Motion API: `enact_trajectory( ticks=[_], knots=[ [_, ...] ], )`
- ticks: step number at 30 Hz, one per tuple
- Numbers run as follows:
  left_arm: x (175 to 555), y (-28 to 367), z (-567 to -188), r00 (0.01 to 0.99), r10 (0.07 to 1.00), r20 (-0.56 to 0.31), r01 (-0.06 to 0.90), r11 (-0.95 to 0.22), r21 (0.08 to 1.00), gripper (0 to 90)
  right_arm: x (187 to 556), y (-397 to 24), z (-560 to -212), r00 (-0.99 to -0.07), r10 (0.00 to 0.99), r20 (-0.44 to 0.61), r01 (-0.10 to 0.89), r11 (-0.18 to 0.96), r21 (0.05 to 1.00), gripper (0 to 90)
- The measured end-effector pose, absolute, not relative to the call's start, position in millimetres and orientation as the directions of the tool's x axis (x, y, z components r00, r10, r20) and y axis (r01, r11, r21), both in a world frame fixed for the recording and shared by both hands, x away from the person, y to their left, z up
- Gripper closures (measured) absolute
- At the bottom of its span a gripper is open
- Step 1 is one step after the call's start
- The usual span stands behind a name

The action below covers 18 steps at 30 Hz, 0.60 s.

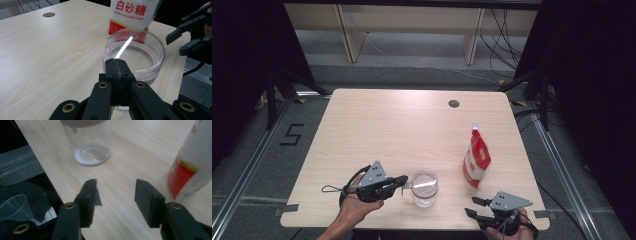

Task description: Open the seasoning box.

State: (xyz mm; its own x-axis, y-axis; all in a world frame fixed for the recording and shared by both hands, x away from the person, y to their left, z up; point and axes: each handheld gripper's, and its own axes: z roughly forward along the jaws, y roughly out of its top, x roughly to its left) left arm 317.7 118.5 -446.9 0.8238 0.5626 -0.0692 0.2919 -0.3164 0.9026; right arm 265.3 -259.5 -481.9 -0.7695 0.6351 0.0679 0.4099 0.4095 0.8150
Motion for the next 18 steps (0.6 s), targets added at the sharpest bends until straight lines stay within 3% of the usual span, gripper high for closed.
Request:
enact_trajectory(
  ticks=[2,18],
  knots=[
    [318.1,119.5,-447.9,0.828,0.557,-0.069,0.293,-0.323,0.900,88.5,266.8,-256.8,-480.8,-0.790,0.612,0.022,0.354,0.427,0.832,60.1],
    [318.1,119.6,-447.8,0.832,0.551,-0.059,0.283,-0.330,0.900,87.7,275.3,-218.7,-465.7,-0.844,0.537,-0.002,0.256,0.405,0.877,85.6]
  ],
)
